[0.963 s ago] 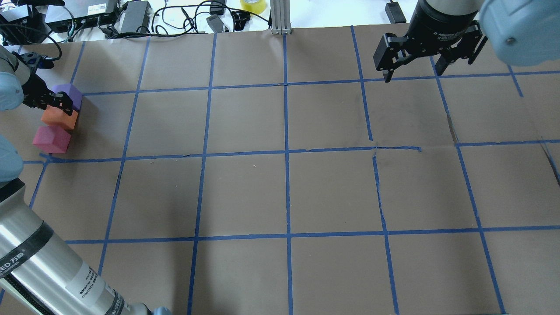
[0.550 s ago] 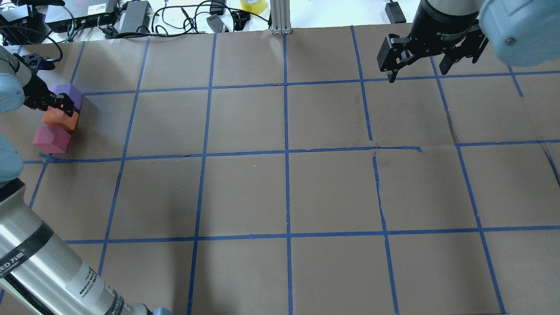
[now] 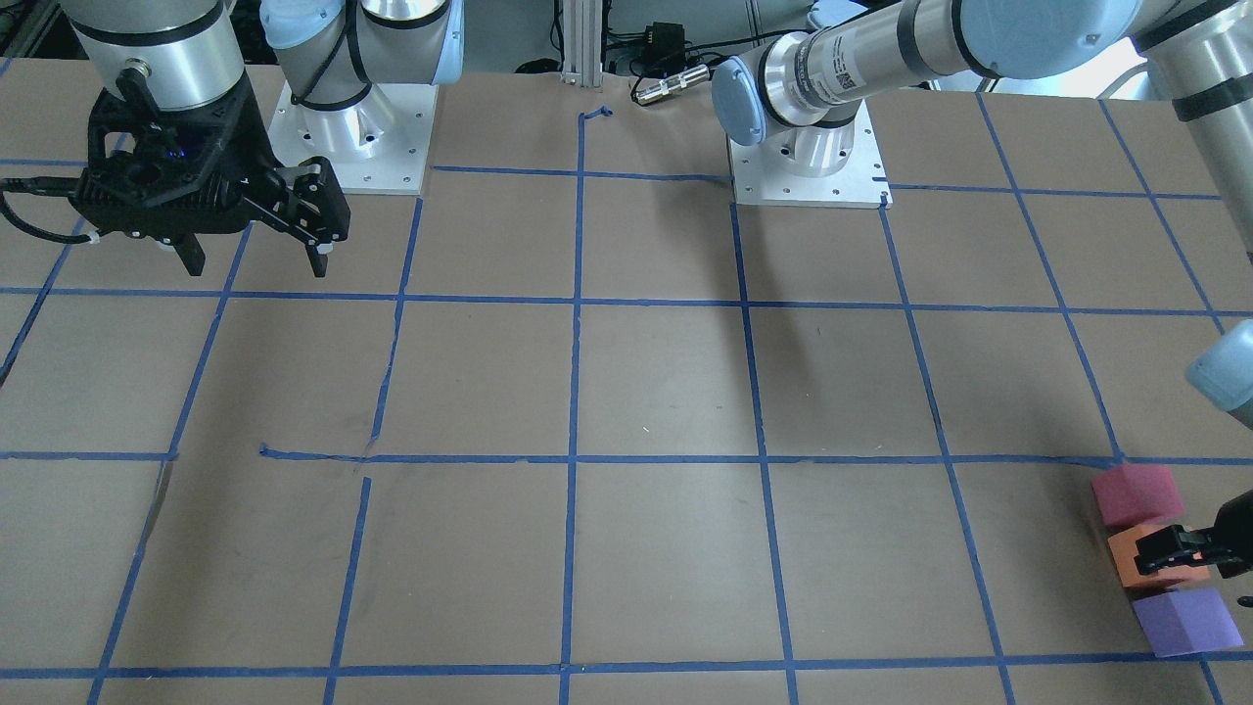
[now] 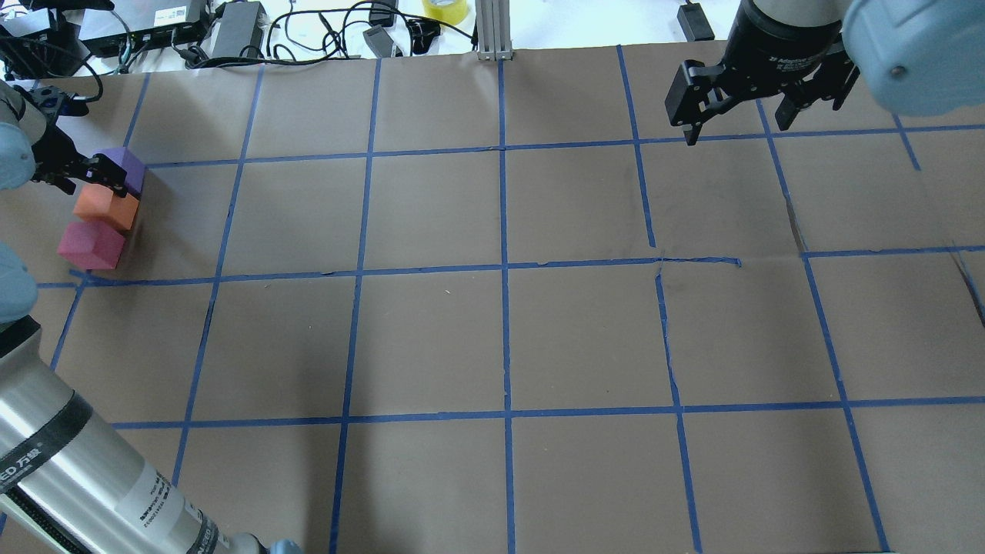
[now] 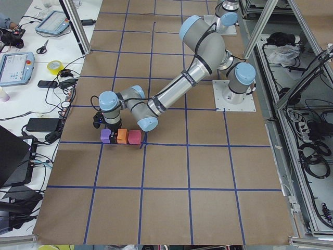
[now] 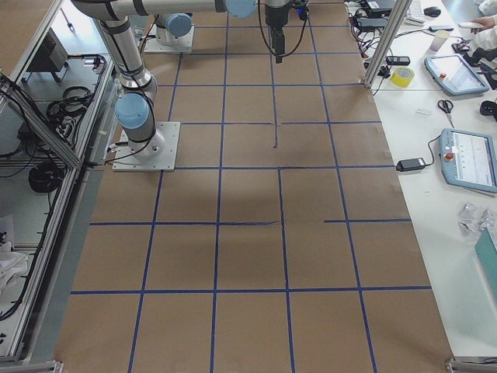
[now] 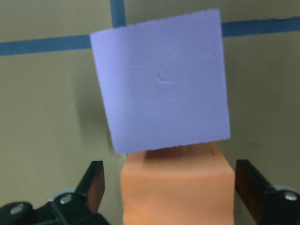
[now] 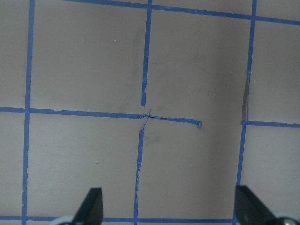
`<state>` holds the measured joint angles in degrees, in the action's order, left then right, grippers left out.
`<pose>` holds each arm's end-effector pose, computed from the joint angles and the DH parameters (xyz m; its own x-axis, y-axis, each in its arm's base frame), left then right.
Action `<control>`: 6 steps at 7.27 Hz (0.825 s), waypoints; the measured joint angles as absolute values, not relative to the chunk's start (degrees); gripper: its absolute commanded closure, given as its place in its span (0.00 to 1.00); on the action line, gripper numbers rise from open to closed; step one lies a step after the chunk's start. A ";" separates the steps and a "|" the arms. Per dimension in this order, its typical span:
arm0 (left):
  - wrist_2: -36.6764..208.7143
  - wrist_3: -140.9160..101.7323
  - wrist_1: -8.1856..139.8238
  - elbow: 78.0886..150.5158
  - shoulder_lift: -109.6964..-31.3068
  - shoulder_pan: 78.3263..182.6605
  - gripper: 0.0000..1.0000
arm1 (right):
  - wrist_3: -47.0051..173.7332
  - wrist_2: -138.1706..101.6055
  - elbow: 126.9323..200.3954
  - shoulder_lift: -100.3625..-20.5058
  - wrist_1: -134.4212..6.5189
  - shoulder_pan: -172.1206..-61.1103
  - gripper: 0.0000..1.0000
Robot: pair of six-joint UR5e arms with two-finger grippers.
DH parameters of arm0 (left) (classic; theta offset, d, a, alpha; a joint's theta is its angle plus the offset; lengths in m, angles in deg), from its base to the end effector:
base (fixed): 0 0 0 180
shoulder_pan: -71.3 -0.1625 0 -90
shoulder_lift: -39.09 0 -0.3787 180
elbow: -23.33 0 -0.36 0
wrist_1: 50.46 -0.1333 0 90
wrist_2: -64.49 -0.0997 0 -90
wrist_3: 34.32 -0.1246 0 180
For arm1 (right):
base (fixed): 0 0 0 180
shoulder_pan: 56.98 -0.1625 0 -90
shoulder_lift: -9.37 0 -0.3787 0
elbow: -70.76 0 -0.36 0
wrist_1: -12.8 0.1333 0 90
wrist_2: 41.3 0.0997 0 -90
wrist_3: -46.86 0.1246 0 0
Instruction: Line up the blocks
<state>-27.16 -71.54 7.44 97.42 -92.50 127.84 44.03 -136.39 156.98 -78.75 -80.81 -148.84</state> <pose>0.2716 -0.6462 0.1771 -0.9941 0.0605 -0.0904 0.0670 0.9952 -0.0717 0.1379 -0.4792 0.4390 -0.9930 -0.0729 0.0929 -0.0814 0.9925 -0.0915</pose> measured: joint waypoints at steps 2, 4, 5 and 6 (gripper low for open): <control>-27.18 -71.54 14.79 96.90 -86.37 128.55 0.00 | 43.95 -136.25 156.98 -79.01 -80.76 -148.86 0.00; -27.33 -71.71 28.31 95.15 -76.79 128.74 0.00 | 41.64 -135.14 157.11 -79.36 -79.85 -148.85 0.00; -27.37 -71.48 33.97 95.22 -71.81 128.76 0.00 | 39.37 -133.16 157.28 -79.43 -77.92 -148.85 0.00; -27.42 -71.31 37.83 96.02 -67.18 128.77 0.00 | 38.28 -131.41 157.37 -79.49 -76.47 -148.86 0.00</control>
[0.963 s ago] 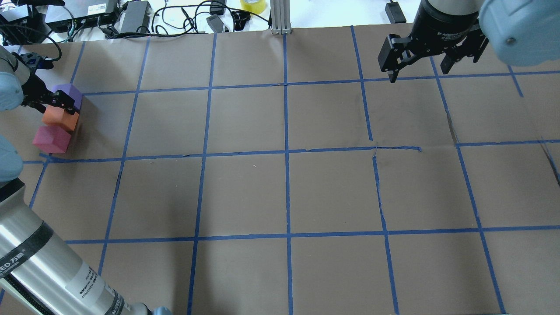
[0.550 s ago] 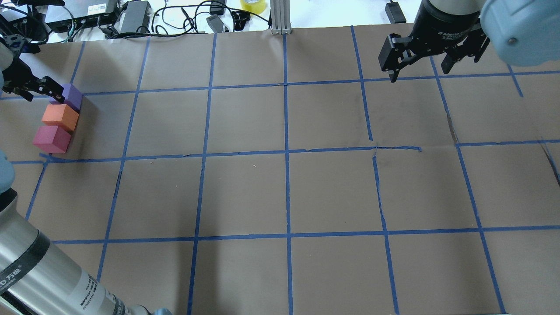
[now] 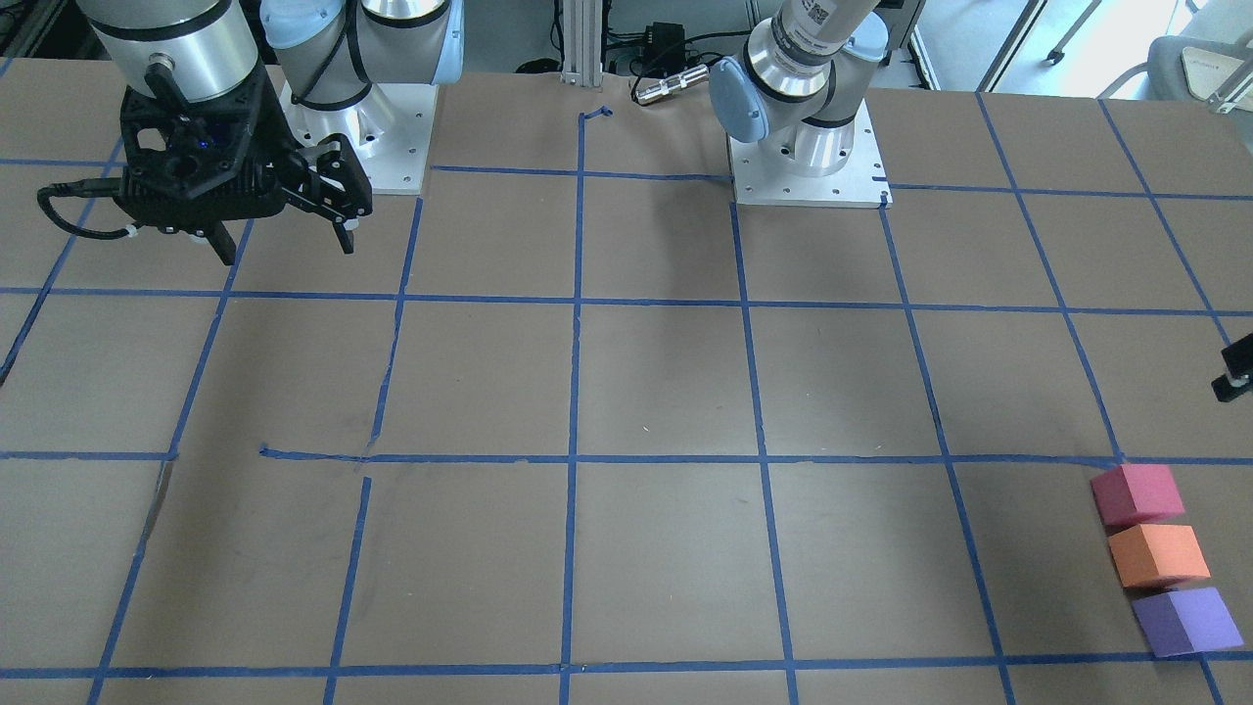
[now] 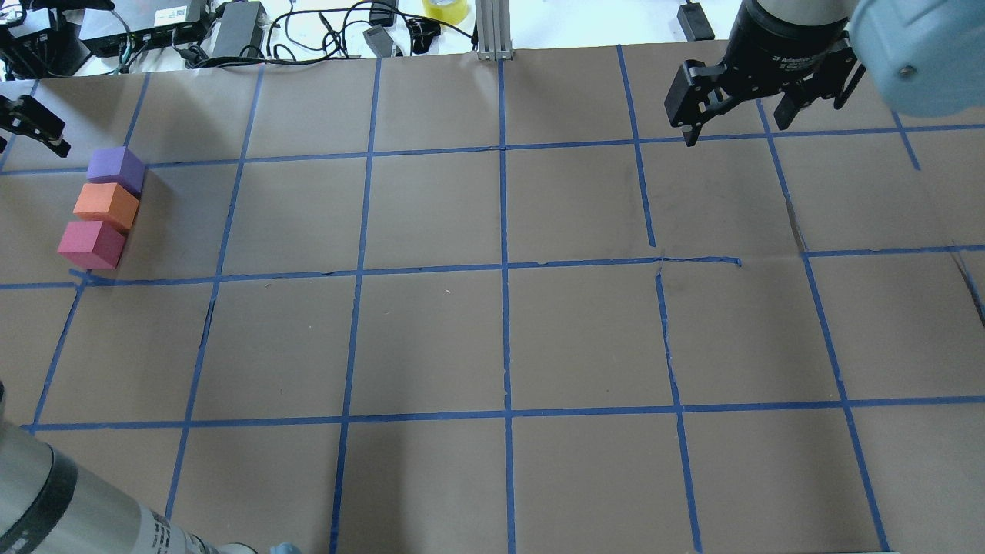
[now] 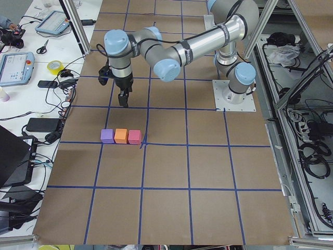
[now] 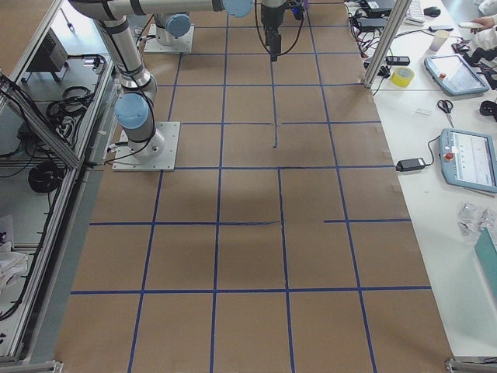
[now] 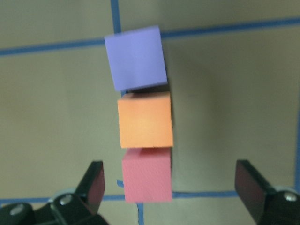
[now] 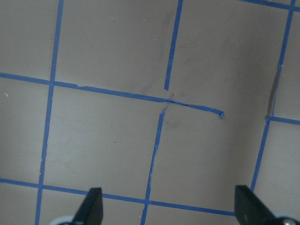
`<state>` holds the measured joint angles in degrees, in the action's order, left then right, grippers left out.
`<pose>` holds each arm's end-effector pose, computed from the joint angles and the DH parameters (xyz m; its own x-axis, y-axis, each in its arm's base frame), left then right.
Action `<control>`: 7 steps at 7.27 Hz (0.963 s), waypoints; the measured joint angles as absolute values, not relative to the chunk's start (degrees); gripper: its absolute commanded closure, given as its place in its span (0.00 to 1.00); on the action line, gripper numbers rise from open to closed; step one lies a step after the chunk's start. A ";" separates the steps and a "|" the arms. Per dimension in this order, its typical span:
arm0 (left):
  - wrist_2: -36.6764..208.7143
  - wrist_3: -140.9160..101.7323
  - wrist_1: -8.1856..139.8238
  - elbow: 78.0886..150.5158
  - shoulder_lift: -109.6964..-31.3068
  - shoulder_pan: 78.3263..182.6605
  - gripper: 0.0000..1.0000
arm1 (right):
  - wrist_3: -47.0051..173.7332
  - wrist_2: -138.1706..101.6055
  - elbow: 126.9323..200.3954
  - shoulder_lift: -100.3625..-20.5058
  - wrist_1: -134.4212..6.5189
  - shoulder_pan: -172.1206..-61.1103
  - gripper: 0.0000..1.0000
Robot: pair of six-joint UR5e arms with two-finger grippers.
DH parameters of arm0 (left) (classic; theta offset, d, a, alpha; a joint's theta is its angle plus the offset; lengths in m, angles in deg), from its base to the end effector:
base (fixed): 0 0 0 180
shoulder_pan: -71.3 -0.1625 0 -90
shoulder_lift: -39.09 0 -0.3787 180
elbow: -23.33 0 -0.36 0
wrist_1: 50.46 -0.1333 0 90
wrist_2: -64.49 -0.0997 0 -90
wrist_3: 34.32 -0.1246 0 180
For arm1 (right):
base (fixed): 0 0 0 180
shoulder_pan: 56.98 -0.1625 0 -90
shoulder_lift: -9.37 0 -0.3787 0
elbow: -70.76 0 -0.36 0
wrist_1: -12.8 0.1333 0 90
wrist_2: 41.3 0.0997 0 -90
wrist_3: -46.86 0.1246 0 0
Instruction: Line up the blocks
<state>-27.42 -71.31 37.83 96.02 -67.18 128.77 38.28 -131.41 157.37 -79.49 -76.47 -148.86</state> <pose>0.1985 -0.5514 0.4130 -0.9955 0.0763 -0.0555 0.0775 0.9968 -0.0183 0.1484 -0.4656 0.4333 -0.9834 -0.1814 0.0059 -0.1815 0.9830 -0.0259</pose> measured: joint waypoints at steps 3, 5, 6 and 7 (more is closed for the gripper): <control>-26.65 -67.85 41.43 103.14 -57.88 130.00 0.00 | 37.97 -130.91 157.47 -80.02 -75.49 -148.84 0.00; -26.75 -58.73 41.55 105.72 -54.63 138.63 0.00 | 39.15 -130.95 157.48 -80.26 -75.54 -148.83 0.00; -26.99 -51.96 41.51 106.54 -53.78 143.87 0.00 | 40.75 -130.95 157.48 -80.37 -75.53 -148.83 0.00; -27.09 -46.17 41.43 107.17 -53.37 148.71 0.00 | 41.78 -130.95 157.48 -80.41 -75.49 -148.83 0.00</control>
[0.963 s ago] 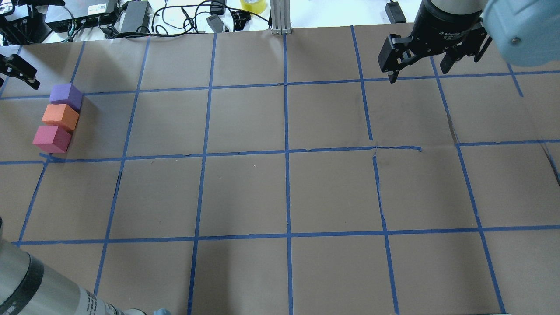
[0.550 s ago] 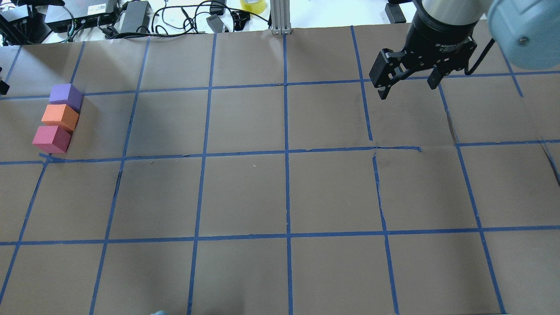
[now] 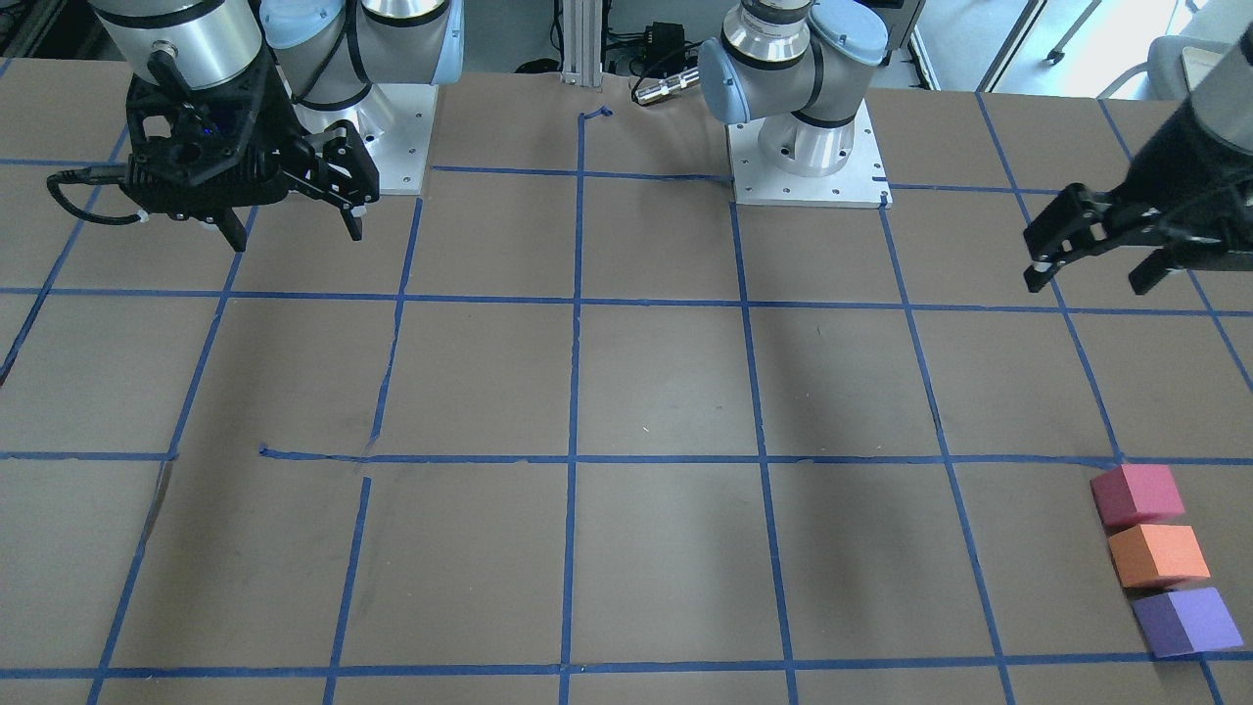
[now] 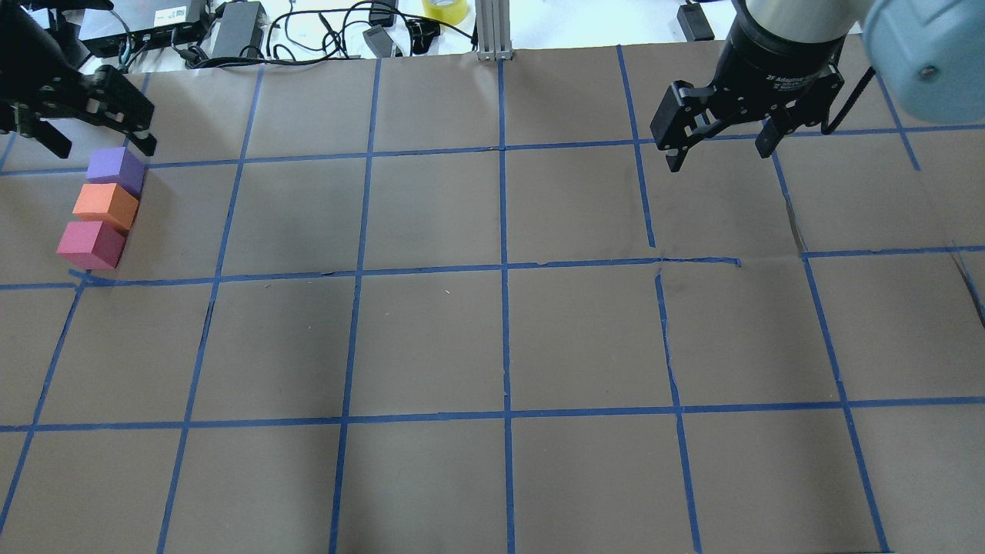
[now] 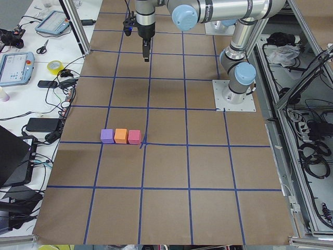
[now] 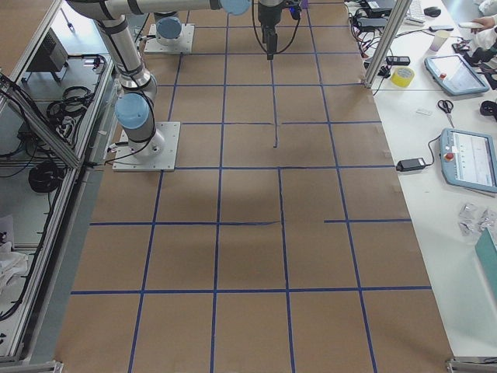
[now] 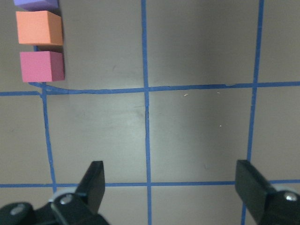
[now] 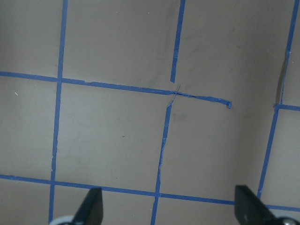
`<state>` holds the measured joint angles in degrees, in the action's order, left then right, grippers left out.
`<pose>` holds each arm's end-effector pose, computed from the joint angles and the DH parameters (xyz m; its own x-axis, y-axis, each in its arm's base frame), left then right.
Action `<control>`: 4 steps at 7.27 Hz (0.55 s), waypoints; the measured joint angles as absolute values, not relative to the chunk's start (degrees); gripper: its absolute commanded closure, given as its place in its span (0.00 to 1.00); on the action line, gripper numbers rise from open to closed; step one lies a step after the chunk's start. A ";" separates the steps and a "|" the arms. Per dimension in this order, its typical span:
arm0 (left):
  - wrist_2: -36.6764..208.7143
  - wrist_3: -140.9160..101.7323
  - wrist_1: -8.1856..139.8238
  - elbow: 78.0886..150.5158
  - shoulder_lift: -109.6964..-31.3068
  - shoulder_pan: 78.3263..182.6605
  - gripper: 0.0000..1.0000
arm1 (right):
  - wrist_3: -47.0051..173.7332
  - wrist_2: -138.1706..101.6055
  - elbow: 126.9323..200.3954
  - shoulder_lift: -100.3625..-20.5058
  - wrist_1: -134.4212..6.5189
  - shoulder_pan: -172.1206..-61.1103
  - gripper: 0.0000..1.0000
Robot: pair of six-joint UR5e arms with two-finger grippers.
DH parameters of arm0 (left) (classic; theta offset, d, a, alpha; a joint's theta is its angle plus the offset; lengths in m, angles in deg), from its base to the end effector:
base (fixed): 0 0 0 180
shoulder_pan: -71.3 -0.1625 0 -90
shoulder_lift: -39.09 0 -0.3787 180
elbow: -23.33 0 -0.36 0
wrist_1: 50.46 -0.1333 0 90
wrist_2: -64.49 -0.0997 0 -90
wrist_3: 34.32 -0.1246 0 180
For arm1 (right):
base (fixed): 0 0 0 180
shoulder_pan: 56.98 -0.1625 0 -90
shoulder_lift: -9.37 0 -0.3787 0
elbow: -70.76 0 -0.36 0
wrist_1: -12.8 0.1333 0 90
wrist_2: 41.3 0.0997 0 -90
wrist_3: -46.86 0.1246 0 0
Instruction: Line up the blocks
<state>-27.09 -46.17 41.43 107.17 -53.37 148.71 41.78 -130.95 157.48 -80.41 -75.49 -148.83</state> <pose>-0.0223 -0.4959 0.4427 -0.9993 -0.0138 -0.0335 -0.0129 0.9996 -0.0253 0.1490 -0.4590 0.4382 -0.9927 -0.1208 -0.0040 -0.1206 0.9924 -0.0240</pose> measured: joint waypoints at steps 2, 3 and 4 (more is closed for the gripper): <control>-27.47 -37.01 40.22 107.87 -53.41 158.68 0.00 | 42.41 -130.94 157.50 -80.40 -75.65 -148.89 0.00; -28.19 -34.43 39.54 108.15 -53.43 162.57 0.00 | 42.48 -130.90 157.50 -80.38 -75.87 -148.98 0.00; -28.74 -33.15 38.84 108.36 -53.46 164.59 0.00 | 42.48 -130.84 157.50 -80.31 -75.85 -149.02 0.00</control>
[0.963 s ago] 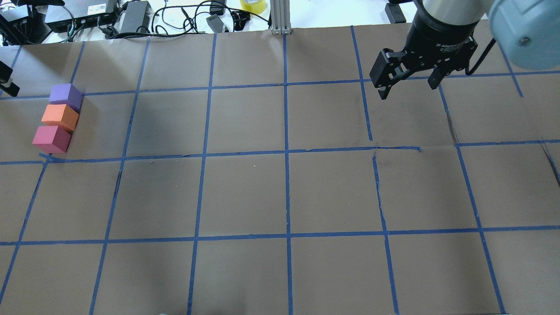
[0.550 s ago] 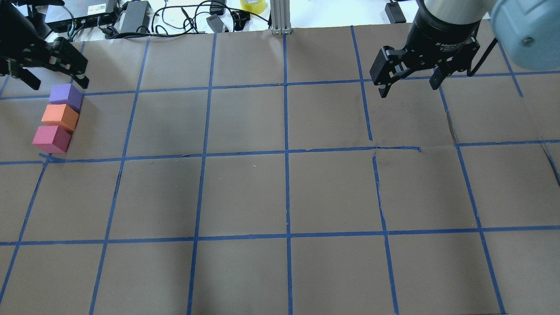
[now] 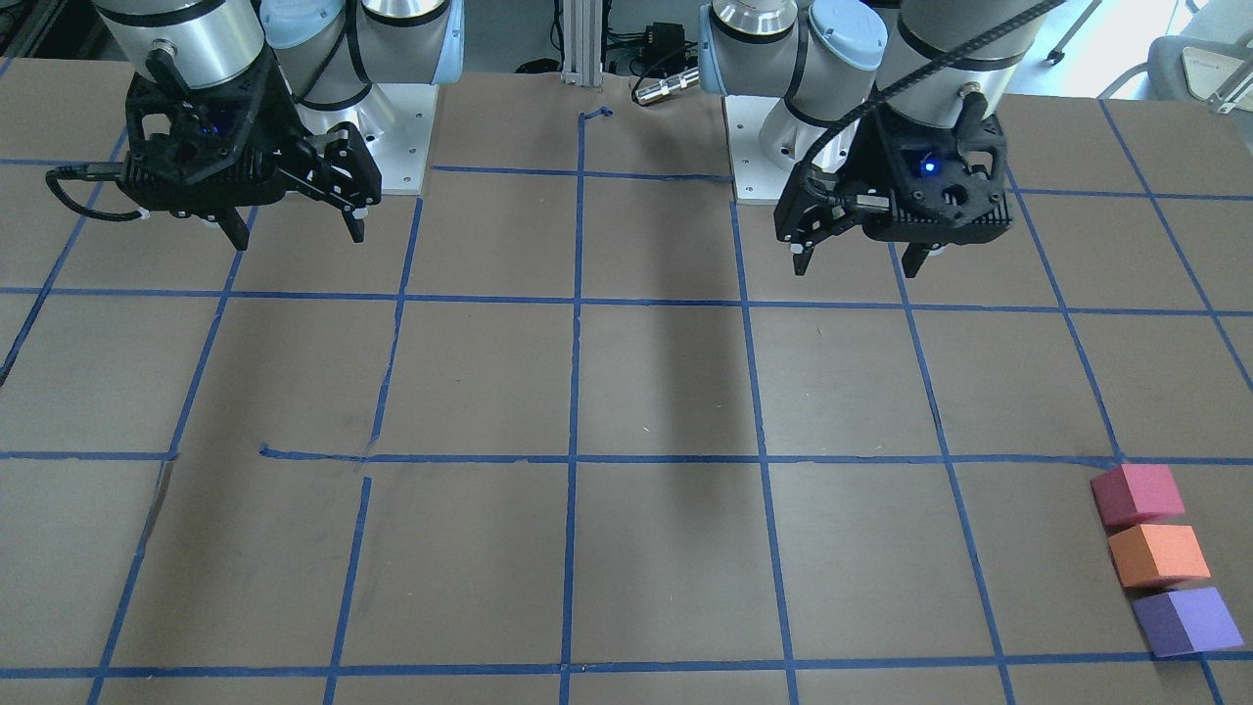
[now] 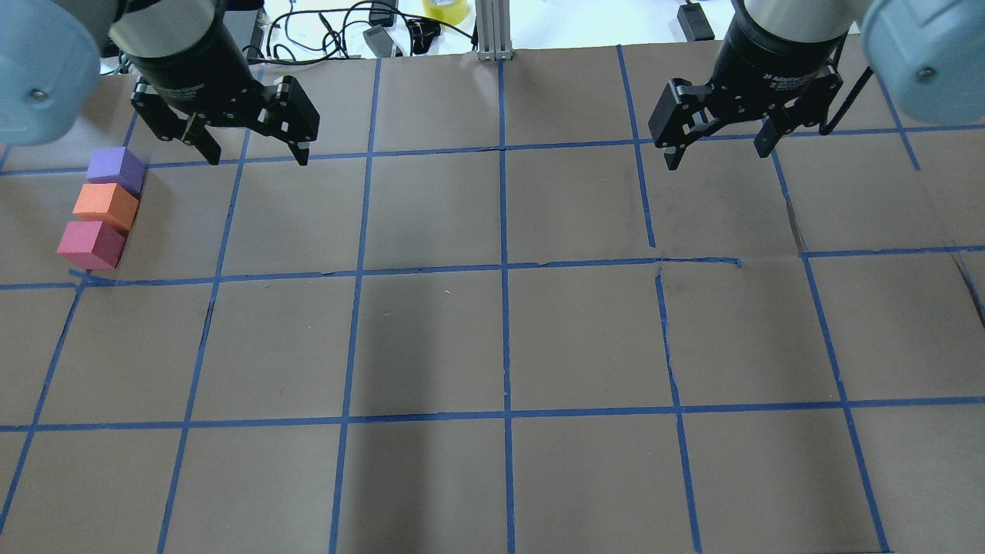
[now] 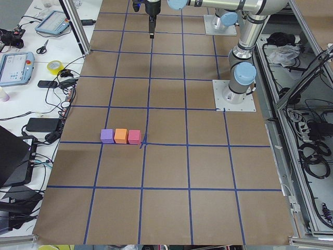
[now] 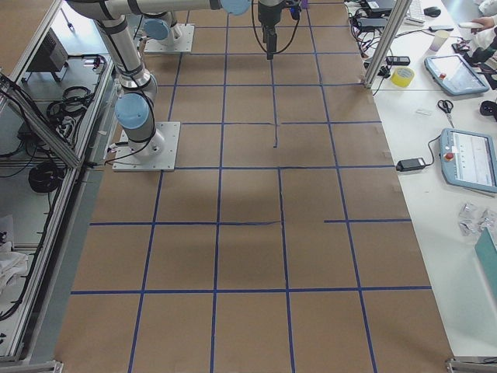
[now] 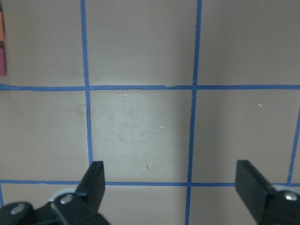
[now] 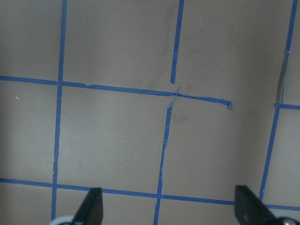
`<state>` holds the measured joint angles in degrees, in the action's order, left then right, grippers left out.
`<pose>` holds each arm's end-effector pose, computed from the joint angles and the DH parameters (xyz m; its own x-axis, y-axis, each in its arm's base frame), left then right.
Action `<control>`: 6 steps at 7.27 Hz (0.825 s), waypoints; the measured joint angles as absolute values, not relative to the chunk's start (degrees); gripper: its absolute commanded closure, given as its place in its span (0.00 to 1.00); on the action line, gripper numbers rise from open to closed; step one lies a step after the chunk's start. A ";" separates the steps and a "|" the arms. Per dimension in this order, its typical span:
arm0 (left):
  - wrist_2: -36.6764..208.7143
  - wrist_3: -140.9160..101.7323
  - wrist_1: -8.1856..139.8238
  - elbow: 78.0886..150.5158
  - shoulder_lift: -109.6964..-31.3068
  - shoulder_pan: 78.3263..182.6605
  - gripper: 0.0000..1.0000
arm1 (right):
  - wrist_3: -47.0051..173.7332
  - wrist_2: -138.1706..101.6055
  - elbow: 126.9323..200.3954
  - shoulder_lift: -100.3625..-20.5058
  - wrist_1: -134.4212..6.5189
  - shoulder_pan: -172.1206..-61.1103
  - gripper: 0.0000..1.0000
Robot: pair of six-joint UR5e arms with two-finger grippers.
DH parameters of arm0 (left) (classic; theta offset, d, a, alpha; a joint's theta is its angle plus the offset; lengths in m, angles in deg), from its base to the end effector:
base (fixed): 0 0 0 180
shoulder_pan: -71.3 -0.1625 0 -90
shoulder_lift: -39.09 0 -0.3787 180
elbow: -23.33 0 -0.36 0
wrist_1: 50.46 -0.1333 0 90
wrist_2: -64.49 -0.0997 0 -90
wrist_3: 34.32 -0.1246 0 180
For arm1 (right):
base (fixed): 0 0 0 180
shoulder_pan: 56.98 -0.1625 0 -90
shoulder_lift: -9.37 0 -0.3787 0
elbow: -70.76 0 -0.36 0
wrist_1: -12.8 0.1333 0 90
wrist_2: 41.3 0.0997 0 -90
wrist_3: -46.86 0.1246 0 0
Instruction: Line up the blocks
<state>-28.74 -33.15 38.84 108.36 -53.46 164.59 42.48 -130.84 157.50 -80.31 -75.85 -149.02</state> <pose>-0.1538 -0.4748 0.4372 -0.9979 0.0339 -0.0551 0.0369 0.9978 -0.0556 0.1508 -0.4597 0.4379 -0.9937 -0.1120 -0.0059 -0.1118 0.9933 -0.0283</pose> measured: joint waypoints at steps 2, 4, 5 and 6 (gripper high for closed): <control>-28.81 -32.39 37.28 108.34 -53.77 165.51 0.00 | 42.47 -130.44 157.50 -80.22 -75.84 -149.08 0.00; -27.62 -32.19 35.99 107.78 -54.47 164.33 0.00 | 42.47 -130.35 157.51 -80.19 -75.81 -149.09 0.00; -26.25 -32.25 36.08 107.71 -54.67 163.49 0.00 | 42.47 -130.34 157.53 -80.19 -75.78 -149.09 0.00; -25.21 -32.42 36.13 107.77 -54.74 163.03 0.00 | 42.47 -130.31 157.56 -80.12 -75.69 -149.10 0.00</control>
